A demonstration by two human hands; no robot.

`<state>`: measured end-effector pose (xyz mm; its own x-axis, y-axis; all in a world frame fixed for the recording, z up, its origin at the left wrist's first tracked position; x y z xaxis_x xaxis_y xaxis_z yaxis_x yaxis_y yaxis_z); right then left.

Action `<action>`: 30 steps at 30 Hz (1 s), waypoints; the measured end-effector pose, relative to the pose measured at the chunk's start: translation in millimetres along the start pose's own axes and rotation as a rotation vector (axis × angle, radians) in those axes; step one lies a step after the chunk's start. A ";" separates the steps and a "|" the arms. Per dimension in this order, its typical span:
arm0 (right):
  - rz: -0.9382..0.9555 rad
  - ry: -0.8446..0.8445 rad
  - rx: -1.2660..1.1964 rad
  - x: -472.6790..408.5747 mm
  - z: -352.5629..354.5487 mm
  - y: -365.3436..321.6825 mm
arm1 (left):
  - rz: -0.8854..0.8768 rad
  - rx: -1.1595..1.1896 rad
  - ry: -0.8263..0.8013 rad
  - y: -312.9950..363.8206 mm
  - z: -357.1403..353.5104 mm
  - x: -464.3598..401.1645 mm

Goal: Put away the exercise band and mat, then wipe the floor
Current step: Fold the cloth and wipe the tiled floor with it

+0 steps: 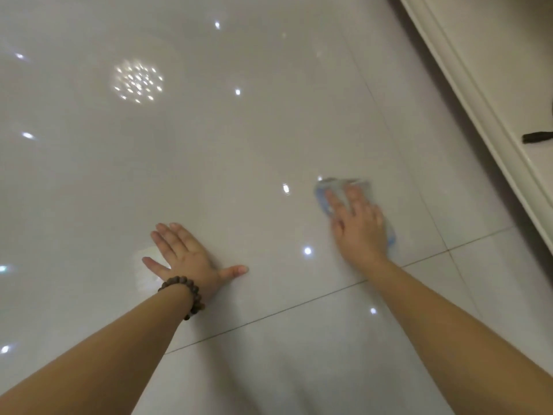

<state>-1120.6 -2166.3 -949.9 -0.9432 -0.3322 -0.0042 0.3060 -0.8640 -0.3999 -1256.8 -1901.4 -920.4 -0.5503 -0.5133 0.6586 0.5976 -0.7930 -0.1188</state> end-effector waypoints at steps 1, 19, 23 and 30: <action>0.107 -0.072 0.014 12.1 1.5 4.1 | -0.006 0.000 0.014 -0.7 -1.3 0.2; -0.282 0.162 -0.001 55.2 35.8 91.0 | -0.161 0.064 0.239 -40.3 -14.1 12.9; -0.430 0.263 -0.050 79.9 10.6 15.3 | -0.140 0.052 0.325 -90.6 -45.2 34.9; 0.325 -0.204 -0.134 159.5 -100.1 -246.9 | 0.089 -0.020 0.318 -169.9 -96.7 69.4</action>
<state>-1359.5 -1968.0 -943.7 -0.7512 -0.6596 0.0262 0.5518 -0.6492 -0.5235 -1452.9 -1834.1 -926.4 -0.6530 -0.6548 0.3804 0.6415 -0.7453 -0.1816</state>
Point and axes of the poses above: each hand's wrist, its own x-axis away from the middle knuckle, its own z-axis out of the back of the hand, y = z × x, the point moved 1 cm from there along -x, towards the middle knuckle, and after that the axes turned 14 degrees about -x, right-handed, at the moved point
